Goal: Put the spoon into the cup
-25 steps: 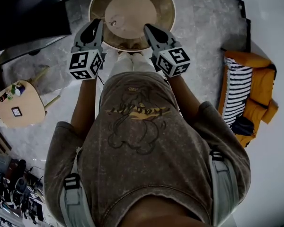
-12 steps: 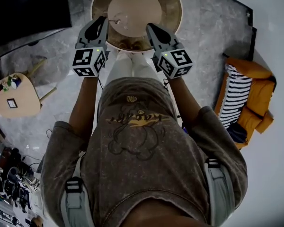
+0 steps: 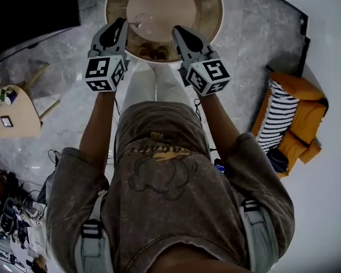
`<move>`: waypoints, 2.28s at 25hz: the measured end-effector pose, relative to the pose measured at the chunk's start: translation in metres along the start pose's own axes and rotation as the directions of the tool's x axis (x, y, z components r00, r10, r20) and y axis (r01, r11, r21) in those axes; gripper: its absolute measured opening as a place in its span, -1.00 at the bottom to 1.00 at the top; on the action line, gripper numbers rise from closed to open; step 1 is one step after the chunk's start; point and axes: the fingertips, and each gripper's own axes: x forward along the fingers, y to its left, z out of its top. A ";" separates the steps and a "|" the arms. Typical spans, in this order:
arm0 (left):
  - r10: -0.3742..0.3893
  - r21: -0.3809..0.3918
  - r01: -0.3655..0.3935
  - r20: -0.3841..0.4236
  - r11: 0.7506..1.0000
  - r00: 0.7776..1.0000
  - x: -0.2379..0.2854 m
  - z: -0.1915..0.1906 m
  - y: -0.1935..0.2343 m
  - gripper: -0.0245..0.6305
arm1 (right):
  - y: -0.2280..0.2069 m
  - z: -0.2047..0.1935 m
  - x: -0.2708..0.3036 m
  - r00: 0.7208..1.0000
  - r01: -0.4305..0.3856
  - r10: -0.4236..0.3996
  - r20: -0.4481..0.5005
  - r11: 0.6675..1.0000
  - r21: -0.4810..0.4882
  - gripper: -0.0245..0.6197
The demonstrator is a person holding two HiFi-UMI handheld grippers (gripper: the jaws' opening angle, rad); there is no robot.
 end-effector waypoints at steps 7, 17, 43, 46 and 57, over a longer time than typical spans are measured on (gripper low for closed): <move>0.039 -0.033 -0.039 -0.003 0.999 0.999 0.015 -0.014 0.016 -0.74 | -0.002 -0.002 0.003 1.000 -0.010 0.010 -0.003 1.000 0.003 -0.86; 0.055 -0.034 -0.057 -0.041 0.998 0.998 0.041 -0.053 0.022 -0.74 | -0.004 -0.011 0.000 1.000 -0.004 0.005 -0.018 1.000 0.020 -0.86; 0.067 -0.002 -0.069 -0.233 0.998 0.970 0.093 -0.175 0.032 -0.74 | -0.006 -0.042 -0.001 0.998 -0.008 0.011 -0.070 0.999 0.050 -0.86; 0.074 -0.014 -0.080 -0.266 0.997 0.961 0.095 -0.189 0.035 -0.74 | -0.006 -0.046 0.000 0.997 -0.009 0.013 -0.076 0.998 0.055 -0.86; 0.065 -0.070 -0.095 -0.345 0.993 0.937 0.104 -0.220 0.034 -0.74 | -0.017 -0.059 -0.005 0.996 0.006 0.001 -0.092 0.997 0.075 -0.86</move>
